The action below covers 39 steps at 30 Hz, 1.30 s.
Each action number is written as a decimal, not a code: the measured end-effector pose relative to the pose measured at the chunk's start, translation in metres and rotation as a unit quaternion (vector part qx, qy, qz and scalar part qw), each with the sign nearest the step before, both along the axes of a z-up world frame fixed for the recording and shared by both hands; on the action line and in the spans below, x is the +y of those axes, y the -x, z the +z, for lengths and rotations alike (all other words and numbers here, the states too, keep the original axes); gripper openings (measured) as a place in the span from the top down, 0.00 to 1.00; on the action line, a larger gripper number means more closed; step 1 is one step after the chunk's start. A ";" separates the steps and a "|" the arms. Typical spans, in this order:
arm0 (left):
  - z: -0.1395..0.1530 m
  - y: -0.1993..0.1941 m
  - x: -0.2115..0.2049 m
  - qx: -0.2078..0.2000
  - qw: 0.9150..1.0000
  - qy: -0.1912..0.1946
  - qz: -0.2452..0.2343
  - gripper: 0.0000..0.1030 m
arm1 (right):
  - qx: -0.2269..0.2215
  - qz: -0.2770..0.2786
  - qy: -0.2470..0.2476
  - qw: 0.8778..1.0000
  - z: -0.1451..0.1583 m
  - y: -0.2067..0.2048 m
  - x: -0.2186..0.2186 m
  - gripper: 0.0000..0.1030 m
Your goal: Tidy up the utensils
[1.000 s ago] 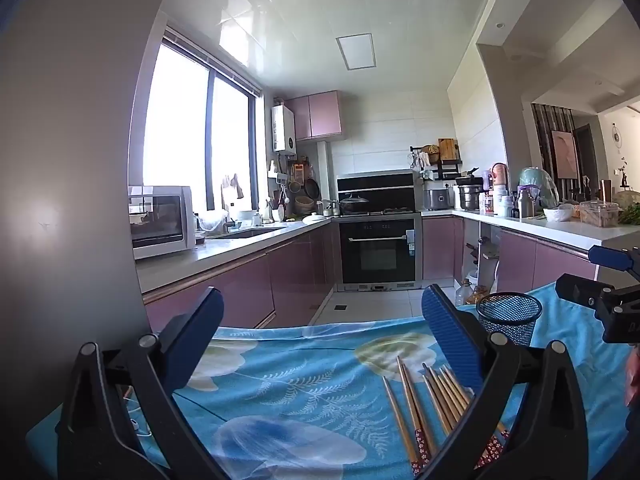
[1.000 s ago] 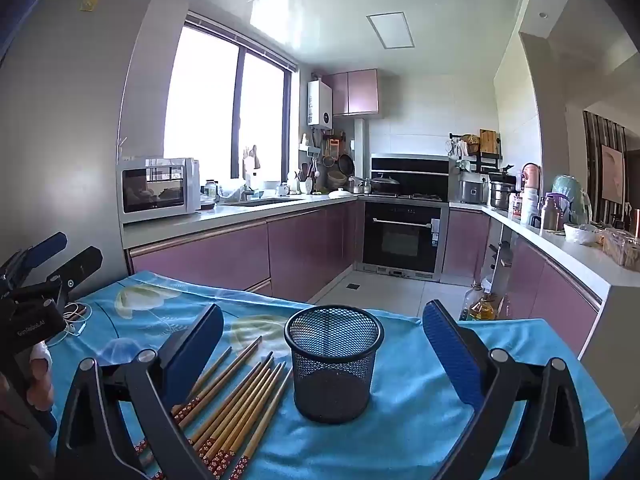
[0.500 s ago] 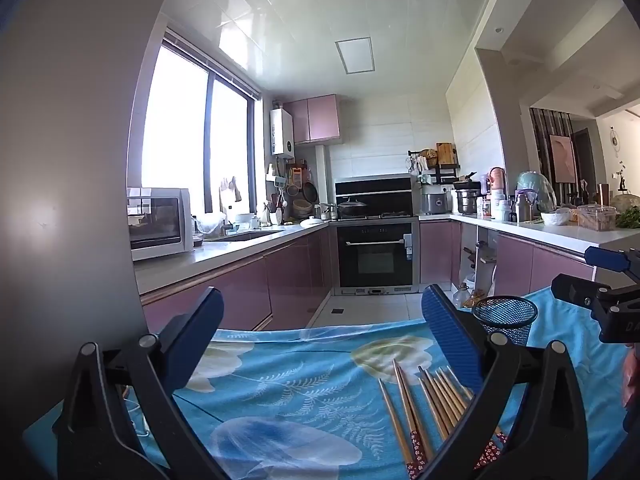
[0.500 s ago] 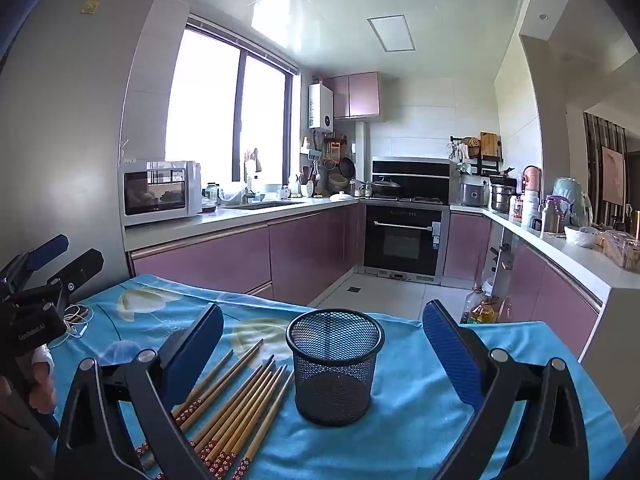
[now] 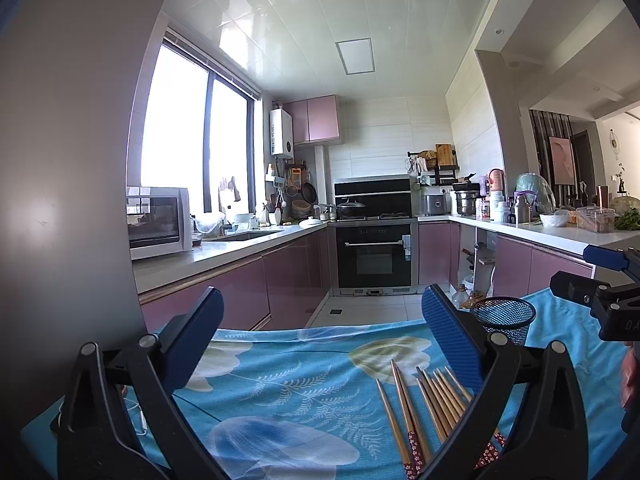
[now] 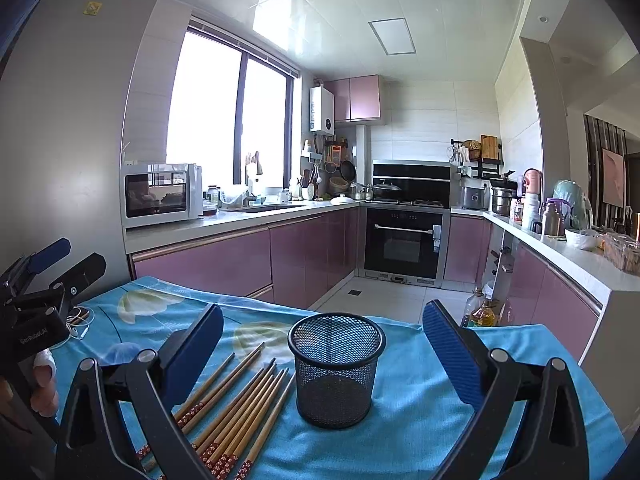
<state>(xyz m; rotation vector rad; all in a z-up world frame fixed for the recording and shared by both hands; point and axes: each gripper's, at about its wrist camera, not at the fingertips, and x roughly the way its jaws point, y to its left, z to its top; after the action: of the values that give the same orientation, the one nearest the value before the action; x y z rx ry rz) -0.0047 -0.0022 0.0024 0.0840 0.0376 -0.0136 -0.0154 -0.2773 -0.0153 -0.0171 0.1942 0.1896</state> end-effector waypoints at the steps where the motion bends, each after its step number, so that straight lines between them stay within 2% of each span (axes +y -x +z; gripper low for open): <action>1: 0.000 0.000 0.000 0.000 1.000 0.000 -0.001 0.05 | 0.000 0.000 0.000 1.000 0.000 0.000 0.000 0.06; 39: 0.000 0.001 -0.001 -0.001 1.000 0.002 -0.002 0.05 | 0.000 0.002 -0.006 1.000 -0.002 -0.001 0.001 0.06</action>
<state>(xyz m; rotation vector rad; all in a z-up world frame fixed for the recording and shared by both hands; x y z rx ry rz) -0.0053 -0.0031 0.0025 0.0797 0.0348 -0.0179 -0.0146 -0.2760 -0.0177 -0.0060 0.1927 0.1954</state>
